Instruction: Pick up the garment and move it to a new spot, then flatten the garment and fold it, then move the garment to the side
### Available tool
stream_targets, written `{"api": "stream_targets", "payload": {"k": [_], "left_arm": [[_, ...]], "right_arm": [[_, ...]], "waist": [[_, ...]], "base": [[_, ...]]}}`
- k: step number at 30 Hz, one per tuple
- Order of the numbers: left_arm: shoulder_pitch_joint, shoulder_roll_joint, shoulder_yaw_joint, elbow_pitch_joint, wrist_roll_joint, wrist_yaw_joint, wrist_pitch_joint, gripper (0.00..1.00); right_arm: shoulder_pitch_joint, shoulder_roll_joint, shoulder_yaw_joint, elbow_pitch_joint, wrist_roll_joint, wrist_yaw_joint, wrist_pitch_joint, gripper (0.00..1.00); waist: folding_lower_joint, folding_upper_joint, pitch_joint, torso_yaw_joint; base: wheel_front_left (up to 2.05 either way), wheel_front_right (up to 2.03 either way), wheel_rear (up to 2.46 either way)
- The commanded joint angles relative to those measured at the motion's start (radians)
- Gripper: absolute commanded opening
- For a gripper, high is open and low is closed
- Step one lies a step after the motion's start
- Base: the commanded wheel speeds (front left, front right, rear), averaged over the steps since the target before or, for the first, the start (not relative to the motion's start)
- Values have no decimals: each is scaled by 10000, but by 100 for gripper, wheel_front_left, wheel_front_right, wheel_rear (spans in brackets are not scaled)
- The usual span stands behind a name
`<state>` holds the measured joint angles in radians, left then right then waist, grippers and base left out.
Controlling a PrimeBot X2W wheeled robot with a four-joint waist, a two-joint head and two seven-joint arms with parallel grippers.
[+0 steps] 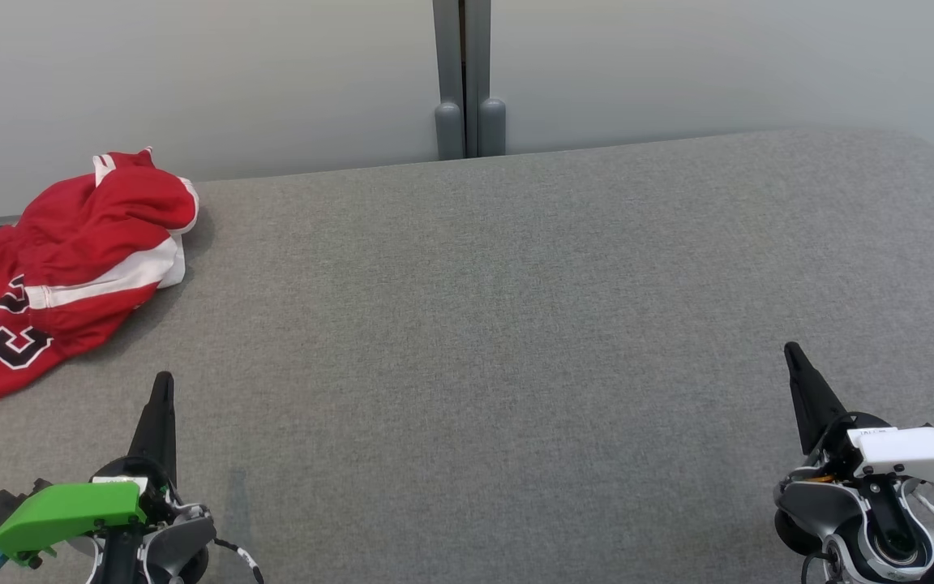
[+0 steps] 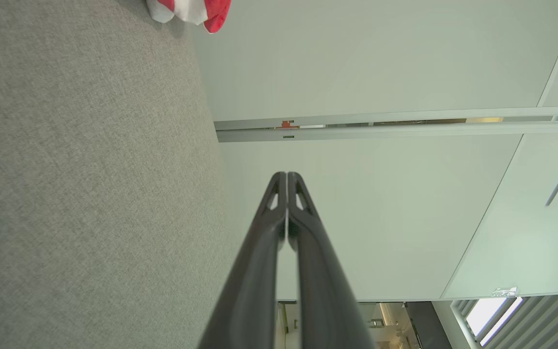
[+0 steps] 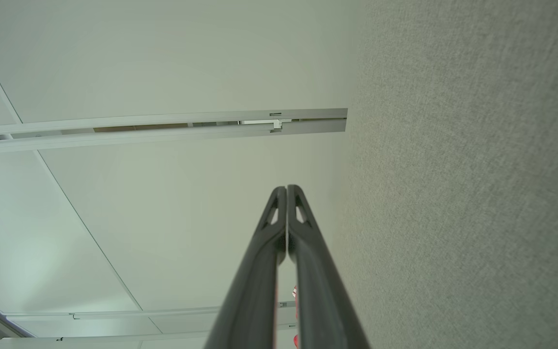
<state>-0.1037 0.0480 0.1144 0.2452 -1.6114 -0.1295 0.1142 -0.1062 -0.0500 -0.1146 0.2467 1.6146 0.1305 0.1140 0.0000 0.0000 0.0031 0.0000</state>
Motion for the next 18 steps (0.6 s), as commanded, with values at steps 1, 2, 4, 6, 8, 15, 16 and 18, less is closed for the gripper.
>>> {"api": "stream_targets", "payload": {"k": [1,2,4,6,8,15,16,18], "left_arm": [[-113,45,17,-14,-32,-54,22,0],[-113,45,17,-14,-32,-54,24,0],[-113,45,17,-14,-32,-54,22,0],[-113,45,17,-14,-32,-54,22,0],[-113,45,17,-14,-32,-54,22,0],[178,-52,-21,255,0,10,-10,100],[241,-63,-39,305,4,10,-21,100],[295,-66,-130,300,39,9,-110,100]], "right_arm": [[-51,-9,2,-44,-36,4,16,0],[-51,-9,2,-44,-36,4,16,0],[-51,-9,2,-44,-36,4,16,0],[-51,-9,2,-44,-36,4,16,0],[-51,-9,2,-44,-36,4,16,0],[186,69,10,232,2,-2,-10,100],[247,86,25,292,-2,-2,-21,100],[294,89,101,294,-31,-2,-110,100]], "waist": [[0,0,0,0],[0,0,0,0],[0,0,0,0],[0,0,0,0],[0,0,0,0],[0,0,0,0],[0,0,0,0],[0,0,1,-1]], "base": [[0,0,0],[0,0,0],[0,0,0],[0,0,0],[0,0,0],[0,0,0],[0,0,0],[0,0,0]]}}
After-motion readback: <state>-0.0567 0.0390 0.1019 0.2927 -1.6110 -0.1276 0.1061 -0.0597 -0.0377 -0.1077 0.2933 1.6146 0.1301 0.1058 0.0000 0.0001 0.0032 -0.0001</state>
